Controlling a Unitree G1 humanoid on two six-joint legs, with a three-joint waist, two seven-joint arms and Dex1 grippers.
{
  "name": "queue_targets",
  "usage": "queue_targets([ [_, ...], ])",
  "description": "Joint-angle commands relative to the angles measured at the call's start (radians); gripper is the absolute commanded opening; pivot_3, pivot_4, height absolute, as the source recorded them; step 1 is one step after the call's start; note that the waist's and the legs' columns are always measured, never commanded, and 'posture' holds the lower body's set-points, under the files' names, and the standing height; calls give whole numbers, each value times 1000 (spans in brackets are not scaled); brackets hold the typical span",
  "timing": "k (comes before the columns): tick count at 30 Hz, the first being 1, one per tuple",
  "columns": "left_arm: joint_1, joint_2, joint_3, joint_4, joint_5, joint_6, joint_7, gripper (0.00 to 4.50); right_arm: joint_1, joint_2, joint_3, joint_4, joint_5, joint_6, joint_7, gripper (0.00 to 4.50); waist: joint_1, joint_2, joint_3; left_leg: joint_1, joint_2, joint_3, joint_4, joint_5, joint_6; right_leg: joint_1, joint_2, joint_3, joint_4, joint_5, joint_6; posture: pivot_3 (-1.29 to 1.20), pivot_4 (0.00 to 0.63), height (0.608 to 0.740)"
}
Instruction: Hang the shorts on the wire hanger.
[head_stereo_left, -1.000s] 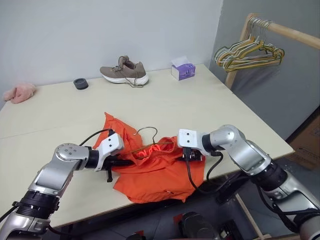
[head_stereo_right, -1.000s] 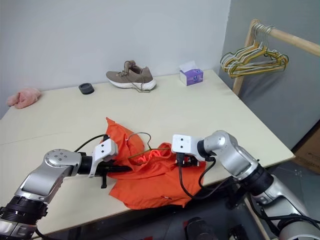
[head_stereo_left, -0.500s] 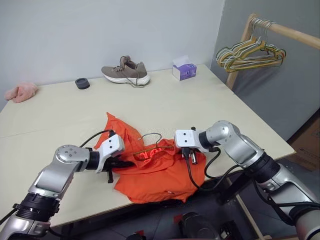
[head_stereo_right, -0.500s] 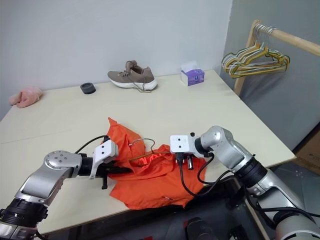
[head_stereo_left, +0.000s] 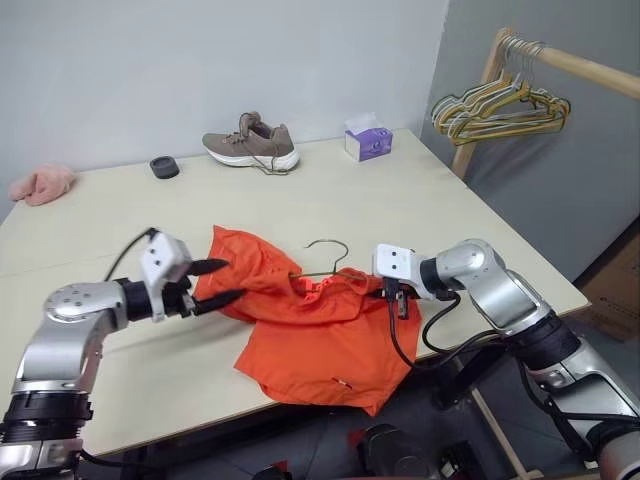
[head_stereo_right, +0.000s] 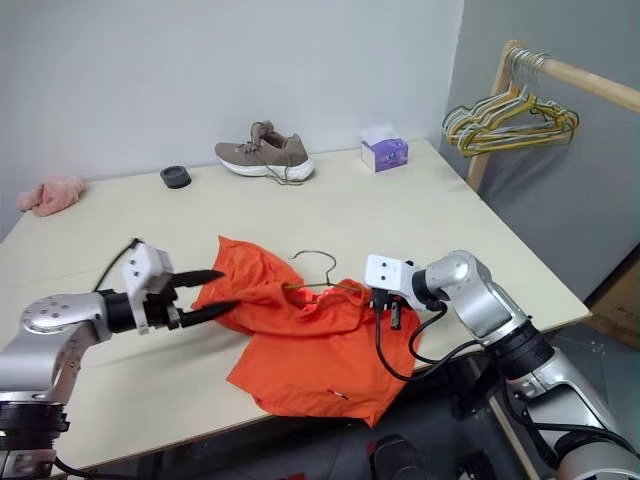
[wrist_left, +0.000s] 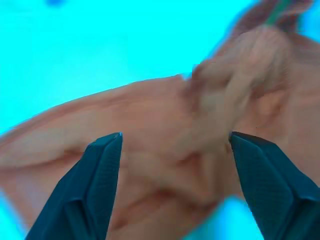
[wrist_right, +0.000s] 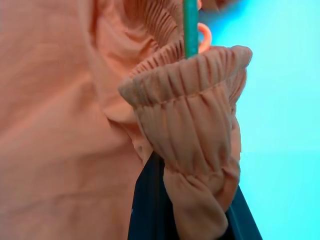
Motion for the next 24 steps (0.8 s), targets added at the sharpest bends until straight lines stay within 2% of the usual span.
queue_targets([
  [1,-35,-15,77,-21,-65,21,48,3582,32,13,-154,-38,83,189,-76,0,3,0,0,0,0,0,0,0,0,0,0,0,0,0,0,-241,0,740],
  [6,0,-79,34,-197,-177,153,43,3582,90,-7,-304,-125,165,432,-160,0,12,0,0,-1,-2,1,0,0,0,0,-3,1,-1,0,0,-262,0,740],
  [10,8,-162,-59,-374,-253,243,66,3582,153,-14,-458,-207,208,569,-258,0,12,0,0,-1,-2,1,0,0,0,0,-2,1,-1,0,0,-290,3,740],
  [11,2,-180,-83,-407,-268,260,71,3759,166,-8,-503,-223,212,597,-289,0,12,0,0,-1,-2,1,0,0,0,0,-2,1,0,0,0,-290,3,740],
  [13,-16,-210,-120,-456,-298,290,77,4108,197,-3,-572,-256,210,616,-352,0,8,0,0,0,-2,1,0,0,0,1,-2,1,0,0,1,-309,7,740],
  [14,-23,-220,-131,-472,-311,301,80,4443,208,2,-597,-268,212,623,-376,0,5,0,0,0,-2,1,0,0,0,1,-2,1,-1,0,1,-309,7,740],
  [18,-74,-271,-179,-506,-306,282,105,4484,255,26,-706,-311,200,645,-487,0,-11,1,-1,0,-2,2,1,0,0,1,-1,2,0,0,1,-332,11,740],
  [24,-158,-346,-233,-518,-296,251,131,4484,264,127,-921,-346,120,610,-766,0,-39,2,-1,0,-2,4,1,0,0,1,0,4,-1,1,2,-371,22,740],
])
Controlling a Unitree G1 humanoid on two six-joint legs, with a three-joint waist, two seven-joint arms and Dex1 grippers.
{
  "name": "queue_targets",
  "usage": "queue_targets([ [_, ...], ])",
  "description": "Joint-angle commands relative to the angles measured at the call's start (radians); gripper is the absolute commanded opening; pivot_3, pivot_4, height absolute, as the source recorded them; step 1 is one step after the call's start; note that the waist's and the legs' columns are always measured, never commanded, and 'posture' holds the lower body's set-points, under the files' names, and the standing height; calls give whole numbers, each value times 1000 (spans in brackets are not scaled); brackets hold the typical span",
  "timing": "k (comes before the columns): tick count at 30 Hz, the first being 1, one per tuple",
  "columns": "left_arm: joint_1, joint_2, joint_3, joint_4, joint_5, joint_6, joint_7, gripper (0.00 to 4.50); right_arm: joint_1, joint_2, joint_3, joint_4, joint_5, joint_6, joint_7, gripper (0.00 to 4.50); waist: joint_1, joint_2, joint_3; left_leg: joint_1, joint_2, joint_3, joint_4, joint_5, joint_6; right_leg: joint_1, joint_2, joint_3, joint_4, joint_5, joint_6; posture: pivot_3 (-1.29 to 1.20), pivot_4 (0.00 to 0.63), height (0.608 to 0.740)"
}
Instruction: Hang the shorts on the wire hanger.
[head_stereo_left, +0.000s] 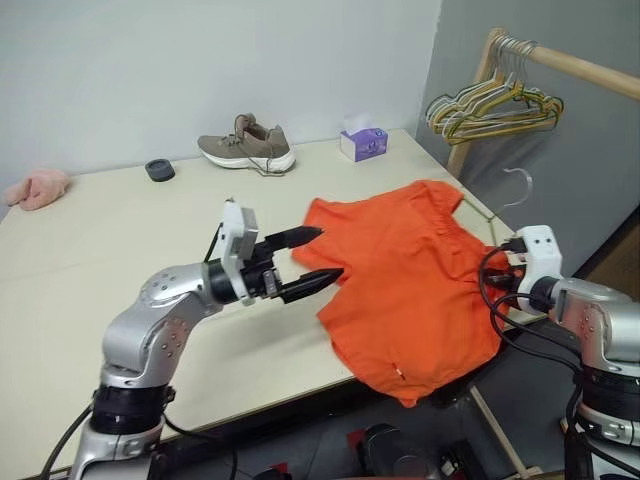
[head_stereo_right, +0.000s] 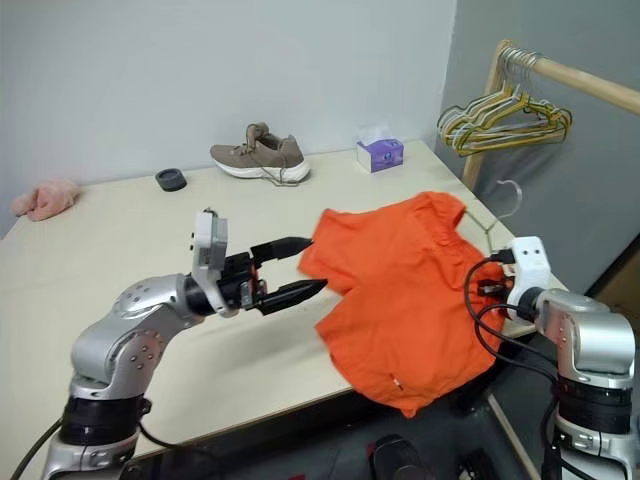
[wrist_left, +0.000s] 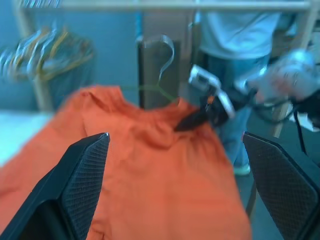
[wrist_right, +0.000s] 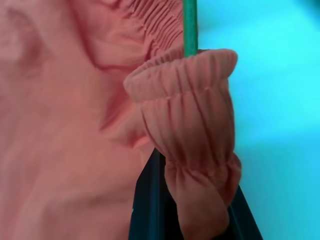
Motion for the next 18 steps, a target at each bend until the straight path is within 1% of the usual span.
queue_targets([
  [1,-23,-8,-17,-40,-6,-20,0,4484,-24,22,-111,-61,-40,-50,-140,0,-13,1,0,0,0,0,0,0,0,0,0,0,0,0,0,-375,24,740],
  [5,-29,-12,-42,-43,1,-39,-21,4484,-51,28,-160,-47,-83,-112,-269,0,-40,2,0,0,0,0,0,0,0,0,0,1,0,0,0,-379,27,740],
  [10,-53,-31,-66,-62,-10,-34,-13,4484,-104,16,-165,-42,-105,-172,-365,0,-72,2,0,2,0,2,0,0,0,0,0,2,0,0,0,-379,28,740],
  [15,-59,-65,-96,-96,-11,-24,13,4484,-206,4,-181,12,-121,-221,-462,0,-84,3,1,2,0,4,-1,0,0,1,0,5,-1,0,1,-378,30,740],
  [18,-59,-69,-101,-100,-10,-26,18,4484,-263,-32,-188,88,-124,-254,-491,0,-83,2,1,2,0,4,-1,0,0,1,0,5,-1,0,1,-376,30,740],
])
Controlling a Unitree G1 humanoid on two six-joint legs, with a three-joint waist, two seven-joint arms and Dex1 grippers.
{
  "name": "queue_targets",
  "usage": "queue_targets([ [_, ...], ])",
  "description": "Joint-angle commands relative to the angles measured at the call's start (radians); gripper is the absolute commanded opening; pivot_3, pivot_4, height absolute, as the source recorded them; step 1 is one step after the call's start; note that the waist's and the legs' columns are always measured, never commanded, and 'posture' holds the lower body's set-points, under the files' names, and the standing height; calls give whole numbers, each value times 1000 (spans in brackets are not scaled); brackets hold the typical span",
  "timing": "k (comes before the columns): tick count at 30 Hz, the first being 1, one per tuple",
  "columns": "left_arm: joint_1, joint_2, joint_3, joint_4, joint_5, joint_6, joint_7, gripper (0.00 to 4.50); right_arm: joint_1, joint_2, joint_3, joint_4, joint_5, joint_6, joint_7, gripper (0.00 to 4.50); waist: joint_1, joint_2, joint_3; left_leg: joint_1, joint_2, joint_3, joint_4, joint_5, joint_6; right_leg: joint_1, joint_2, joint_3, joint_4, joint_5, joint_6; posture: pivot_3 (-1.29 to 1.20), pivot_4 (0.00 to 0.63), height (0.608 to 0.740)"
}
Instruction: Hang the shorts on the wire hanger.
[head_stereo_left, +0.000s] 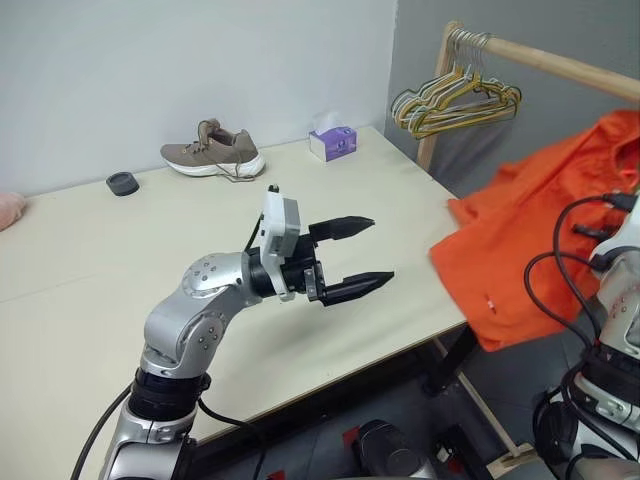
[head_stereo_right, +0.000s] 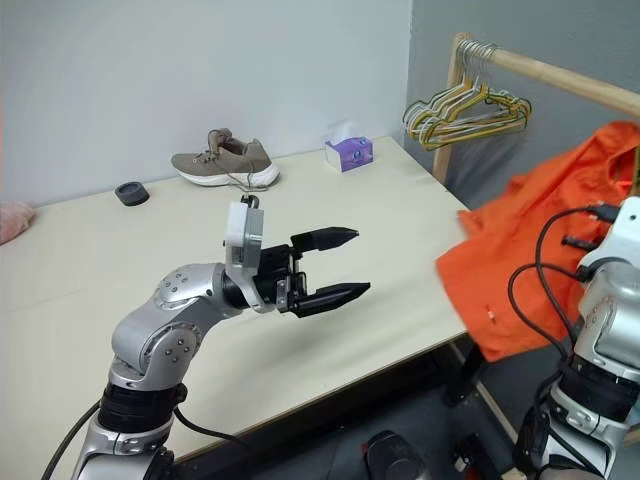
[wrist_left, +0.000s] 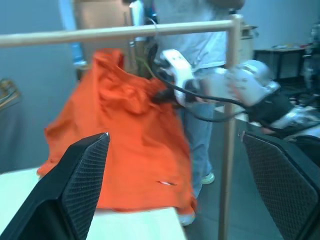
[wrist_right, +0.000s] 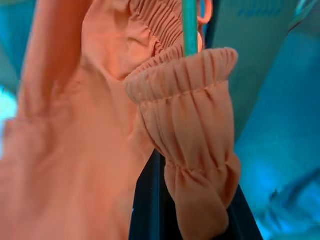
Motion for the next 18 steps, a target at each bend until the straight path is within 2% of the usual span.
queue_targets([
  [1,-16,-3,9,-31,-10,-12,11,4484,-83,-52,-27,64,-8,-61,-47,0,0,0,0,0,0,0,0,0,0,0,0,0,0,0,0,-376,30,740],
  [11,-31,-27,5,-42,-22,-24,13,4484,-218,-111,-66,287,36,-16,-81,0,0,0,1,1,0,5,0,0,0,0,0,7,-1,0,0,-370,26,740],
  [18,-33,-37,-2,-57,-21,-25,9,4484,-240,-136,-83,384,58,12,-90,0,0,0,1,3,0,9,0,-1,2,0,0,11,-2,0,0,-369,25,740],
])
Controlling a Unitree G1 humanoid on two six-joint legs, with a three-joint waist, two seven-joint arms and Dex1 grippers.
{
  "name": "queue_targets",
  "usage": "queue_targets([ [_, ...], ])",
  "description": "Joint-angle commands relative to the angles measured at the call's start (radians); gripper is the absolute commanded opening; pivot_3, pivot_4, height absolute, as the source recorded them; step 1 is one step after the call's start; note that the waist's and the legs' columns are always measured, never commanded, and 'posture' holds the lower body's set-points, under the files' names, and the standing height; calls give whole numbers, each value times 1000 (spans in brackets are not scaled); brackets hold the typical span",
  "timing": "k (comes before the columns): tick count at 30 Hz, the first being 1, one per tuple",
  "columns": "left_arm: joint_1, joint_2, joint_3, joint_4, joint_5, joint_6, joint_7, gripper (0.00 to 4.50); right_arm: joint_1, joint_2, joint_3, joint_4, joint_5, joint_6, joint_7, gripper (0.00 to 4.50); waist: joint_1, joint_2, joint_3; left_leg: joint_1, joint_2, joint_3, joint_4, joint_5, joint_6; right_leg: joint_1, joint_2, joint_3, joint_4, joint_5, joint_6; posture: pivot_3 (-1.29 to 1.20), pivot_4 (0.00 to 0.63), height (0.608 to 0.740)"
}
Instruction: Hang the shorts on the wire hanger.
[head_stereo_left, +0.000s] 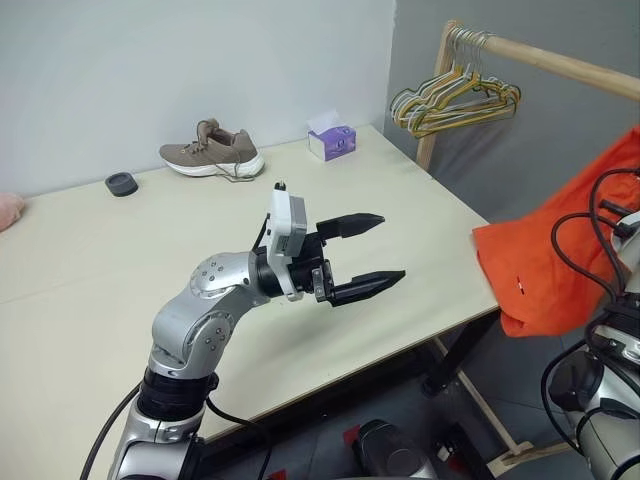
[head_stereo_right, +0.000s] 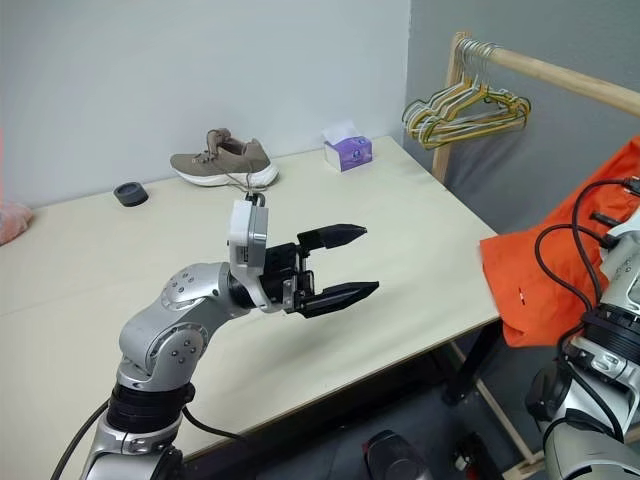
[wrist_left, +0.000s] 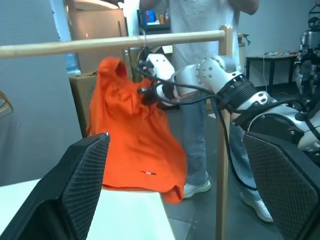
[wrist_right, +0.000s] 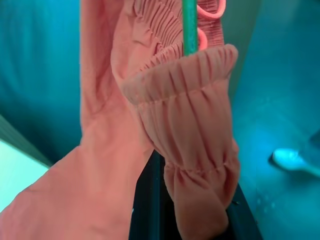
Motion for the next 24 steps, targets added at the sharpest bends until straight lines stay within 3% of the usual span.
queue_targets([
  [1,-21,-9,0,-39,-20,-20,0,4484,-35,-36,-10,32,20,1,-3,0,1,0,0,0,0,0,0,0,0,0,0,0,-1,0,0,-369,25,740],
  [11,-43,-32,-3,-40,-26,-20,8,4484,-79,-68,-27,122,56,36,-5,0,-1,-1,0,0,0,5,0,-1,1,0,0,5,-4,0,0,-370,22,740],
  [17,-50,-44,-5,-36,-35,-16,3,4484,-66,-21,-61,35,109,73,2,0,-3,-1,0,0,0,6,0,-1,2,0,0,6,-5,0,1,-374,25,740],
  [21,-48,-47,-6,-37,-38,-16,4,4500,-47,19,-93,-51,133,86,-6,1062,-3,-1,0,0,0,6,0,-1,2,0,0,6,-5,1,1,-375,25,740],
  [24,-47,-49,-5,-36,-41,-16,7,4500,-27,42,-99,-117,135,80,-20,2133,-2,0,1,0,0,6,0,-1,2,0,0,7,-6,1,1,-376,25,740],
])
